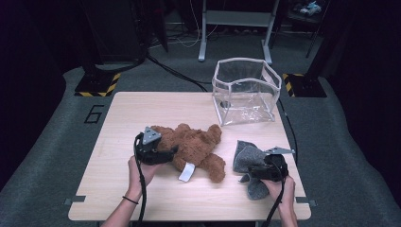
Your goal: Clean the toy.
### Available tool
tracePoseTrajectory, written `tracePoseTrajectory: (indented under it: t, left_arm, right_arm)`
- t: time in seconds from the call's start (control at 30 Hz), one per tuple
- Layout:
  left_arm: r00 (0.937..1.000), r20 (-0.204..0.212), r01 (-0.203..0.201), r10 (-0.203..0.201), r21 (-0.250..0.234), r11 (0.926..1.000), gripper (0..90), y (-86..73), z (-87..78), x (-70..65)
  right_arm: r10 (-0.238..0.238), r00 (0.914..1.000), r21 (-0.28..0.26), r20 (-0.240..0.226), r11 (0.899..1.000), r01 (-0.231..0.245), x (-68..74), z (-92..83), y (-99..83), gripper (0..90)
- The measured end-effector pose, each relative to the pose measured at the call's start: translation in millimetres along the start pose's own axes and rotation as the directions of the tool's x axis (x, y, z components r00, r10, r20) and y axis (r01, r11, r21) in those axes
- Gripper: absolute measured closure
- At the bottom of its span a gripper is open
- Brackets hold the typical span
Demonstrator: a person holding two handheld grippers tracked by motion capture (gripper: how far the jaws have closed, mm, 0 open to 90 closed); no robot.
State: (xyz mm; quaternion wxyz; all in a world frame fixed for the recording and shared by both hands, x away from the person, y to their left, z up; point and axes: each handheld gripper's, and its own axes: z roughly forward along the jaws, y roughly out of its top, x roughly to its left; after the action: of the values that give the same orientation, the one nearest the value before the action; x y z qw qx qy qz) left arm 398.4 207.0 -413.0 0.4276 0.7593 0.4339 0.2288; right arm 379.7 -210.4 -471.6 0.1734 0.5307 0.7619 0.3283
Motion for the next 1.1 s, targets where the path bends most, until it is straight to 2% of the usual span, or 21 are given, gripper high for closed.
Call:
tracePoseTrajectory:
  t: [0.03, 0.13, 0.27, 0.3, 0.4, 0.47, 0.63, 0.67, 0.8, 0.93, 1.0, 1.1]
  left_arm:
    - [1.0, 0.0, 0.001, -0.001, 0.007, 1.0, 20.9, 0.5, -0.4, 2.8]
    - [0.9998, -0.015, 0.016, -0.015, 0.022, 0.9996, 19.7, -1.6, -0.2, 10.9]
    - [0.9984, -0.052, 0.025, -0.023, 0.034, 0.9991, 18.1, -5.3, -1.1, 17.6]
    - [0.9976, -0.067, 0.019, -0.017, 0.037, 0.9991, 17.7, -5.5, -1.5, 19.0]
    - [0.9952, -0.097, 0.016, -0.011, 0.041, 0.999, 16.8, -4.9, -2.5, 24.5]
    - [0.9938, -0.109, 0.027, -0.022, 0.044, 0.9987, 16.4, -5.4, 0.2, 29.0]
    - [0.9936, -0.1, 0.061, -0.053, 0.074, 0.9954, 16.2, -10.2, 8.3, 37.1]
    - [0.9934, -0.106, 0.053, -0.044, 0.083, 0.9952, 16.2, -11.1, 9.7, 37.1]
    - [0.993, -0.104, 0.066, -0.056, 0.095, 0.9932, 16.0, -13.9, 13.0, 36.9]
    - [0.9922, -0.108, 0.075, -0.063, 0.117, 0.9903, 15.2, -16.9, 18.1, 38.6]
    - [0.9928, -0.101, 0.077, -0.064, 0.123, 0.9895, 15.2, -18.4, 18.3, 39.9]
    - [0.9918, -0.094, 0.098, -0.087, 0.118, 0.9882, 16.2, -20.0, 18.0, 42.1]
  right_arm:
    - [0.009, 1.0, -0.004, -0.002, 1.0, -0.009, 0.1, 0.1, -0.1, 14.2]
    - [-0.006, 1.0, 0.0, 0.001, 1.0, 0.006, -1.7, 0.6, -0.9, 14.1]
    - [0.017, 0.9999, -0.008, -0.002, 1.0, -0.017, -2.0, 0.8, -1.8, 14.2]
    - [0.007, 1.0, 0.0, -0.003, 1.0, -0.007, -3.4, 0.1, -2.1, 14.2]
    - [0.017, 0.9998, -0.007, -0.005, 1.0, -0.017, -3.3, -0.5, -0.7, 14.2]
    - [0.009, 1.0, -0.008, 0.002, 1.0, -0.009, -3.9, -0.8, -0.4, 14.2]
    - [0.02, 0.9998, 0.005, 0.006, 1.0, -0.02, -2.6, -0.4, -0.7, 14.1]
    - [0.02, 0.9998, 0.005, 0.004, 1.0, -0.02, -2.6, -0.6, -0.7, 14.2]
    - [-0.002, 1.0, -0.001, -0.005, 1.0, 0.002, -4.2, -1.9, -2.1, 14.2]
    - [0.016, 0.9998, 0.006, -0.008, 1.0, -0.016, -1.1, 0.4, -2.4, 14.2]
    - [-0.005, 0.9999, 0.001, -0.013, 1.0, 0.005, -2.0, 1.3, -2.3, 14.2]
    - [-0.004, 0.9999, 0.002, -0.014, 1.0, 0.004, -1.9, 1.6, -1.6, 14.2]
